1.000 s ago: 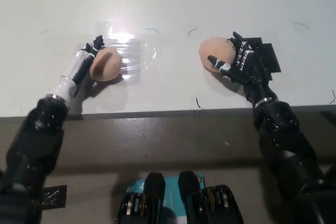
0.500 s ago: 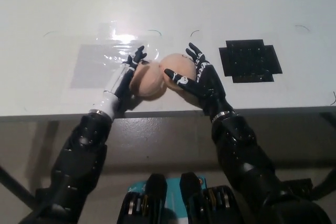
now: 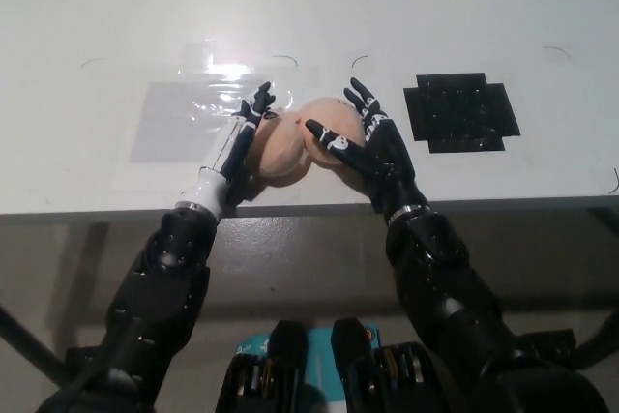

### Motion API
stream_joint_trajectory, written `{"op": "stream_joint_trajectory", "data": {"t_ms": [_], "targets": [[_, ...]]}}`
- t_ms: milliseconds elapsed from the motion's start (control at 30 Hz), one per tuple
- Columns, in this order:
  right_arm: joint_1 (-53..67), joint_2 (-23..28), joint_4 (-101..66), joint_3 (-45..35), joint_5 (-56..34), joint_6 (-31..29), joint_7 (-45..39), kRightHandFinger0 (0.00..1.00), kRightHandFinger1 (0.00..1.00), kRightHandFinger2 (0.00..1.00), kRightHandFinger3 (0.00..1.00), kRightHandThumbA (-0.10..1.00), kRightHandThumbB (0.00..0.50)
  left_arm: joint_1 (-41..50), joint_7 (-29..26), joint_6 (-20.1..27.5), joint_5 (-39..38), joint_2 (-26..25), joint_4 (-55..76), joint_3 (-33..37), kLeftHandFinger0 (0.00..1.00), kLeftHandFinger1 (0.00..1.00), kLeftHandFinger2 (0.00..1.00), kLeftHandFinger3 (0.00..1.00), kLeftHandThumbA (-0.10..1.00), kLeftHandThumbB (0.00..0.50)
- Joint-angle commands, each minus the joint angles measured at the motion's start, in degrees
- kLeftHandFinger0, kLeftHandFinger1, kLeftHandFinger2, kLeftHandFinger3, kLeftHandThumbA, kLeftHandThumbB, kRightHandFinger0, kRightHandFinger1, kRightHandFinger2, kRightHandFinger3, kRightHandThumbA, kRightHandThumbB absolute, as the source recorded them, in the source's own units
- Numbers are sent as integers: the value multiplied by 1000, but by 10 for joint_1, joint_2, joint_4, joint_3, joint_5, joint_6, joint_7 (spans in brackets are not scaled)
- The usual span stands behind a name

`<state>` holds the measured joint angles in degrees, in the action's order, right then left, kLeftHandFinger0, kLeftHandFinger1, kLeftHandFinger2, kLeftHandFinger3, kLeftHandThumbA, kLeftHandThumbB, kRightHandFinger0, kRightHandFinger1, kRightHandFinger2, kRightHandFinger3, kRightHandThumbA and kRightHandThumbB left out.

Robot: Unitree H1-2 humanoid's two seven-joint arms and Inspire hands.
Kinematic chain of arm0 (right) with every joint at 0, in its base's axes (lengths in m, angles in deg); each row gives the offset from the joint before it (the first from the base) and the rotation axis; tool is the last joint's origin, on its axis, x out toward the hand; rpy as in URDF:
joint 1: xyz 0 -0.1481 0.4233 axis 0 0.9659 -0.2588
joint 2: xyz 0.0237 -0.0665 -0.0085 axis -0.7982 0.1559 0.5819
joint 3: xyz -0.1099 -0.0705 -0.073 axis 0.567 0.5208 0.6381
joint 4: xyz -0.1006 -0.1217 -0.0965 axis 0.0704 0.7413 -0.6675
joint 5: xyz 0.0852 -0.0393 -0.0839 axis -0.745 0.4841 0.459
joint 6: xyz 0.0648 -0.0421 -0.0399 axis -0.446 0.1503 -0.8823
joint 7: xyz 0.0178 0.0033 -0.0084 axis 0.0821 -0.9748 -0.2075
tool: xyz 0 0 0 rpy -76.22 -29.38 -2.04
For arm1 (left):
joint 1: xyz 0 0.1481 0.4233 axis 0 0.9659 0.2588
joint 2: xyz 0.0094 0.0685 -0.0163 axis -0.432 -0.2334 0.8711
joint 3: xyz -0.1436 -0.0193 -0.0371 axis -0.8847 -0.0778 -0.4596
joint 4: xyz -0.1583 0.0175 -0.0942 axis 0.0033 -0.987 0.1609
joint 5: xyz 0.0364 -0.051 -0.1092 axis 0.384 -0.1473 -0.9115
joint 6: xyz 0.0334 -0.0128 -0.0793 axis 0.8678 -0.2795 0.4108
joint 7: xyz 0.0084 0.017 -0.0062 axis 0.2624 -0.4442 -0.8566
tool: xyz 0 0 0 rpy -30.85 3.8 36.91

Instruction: Use both hands to push two dumpling toys together to the middle

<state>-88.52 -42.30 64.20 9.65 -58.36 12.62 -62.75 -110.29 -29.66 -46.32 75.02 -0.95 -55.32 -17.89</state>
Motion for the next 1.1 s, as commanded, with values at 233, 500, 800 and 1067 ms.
{"op": "stream_joint_trajectory", "data": {"t_ms": [233, 500, 800, 1067], "targets": [[2, 13, -20, 2, -7, -4, -10, 1000, 1000, 1000, 1000, 1000, 216, -39, 4, 8, 10, 1, -37, 14, 1000, 1000, 1000, 1000, 1000, 250], [25, 17, -64, 1, -10, 3, -1, 1000, 1000, 1000, 1000, 1000, 246, -56, 6, -7, 13, 14, -45, 20, 1000, 1000, 1000, 1000, 1000, 327], [60, 39, -162, 16, 14, 31, 33, 1000, 1000, 1000, 1000, 1000, 178, -60, 6, -5, 27, 8, -22, 42, 1000, 1000, 1000, 1000, 1000, 331], [78, 74, -208, 10, 0, 37, 18, 1000, 1000, 1000, 1000, 1000, 183, -47, 28, -19, 26, -36, 33, 44, 1000, 1000, 1000, 1000, 1000, 350]]}}
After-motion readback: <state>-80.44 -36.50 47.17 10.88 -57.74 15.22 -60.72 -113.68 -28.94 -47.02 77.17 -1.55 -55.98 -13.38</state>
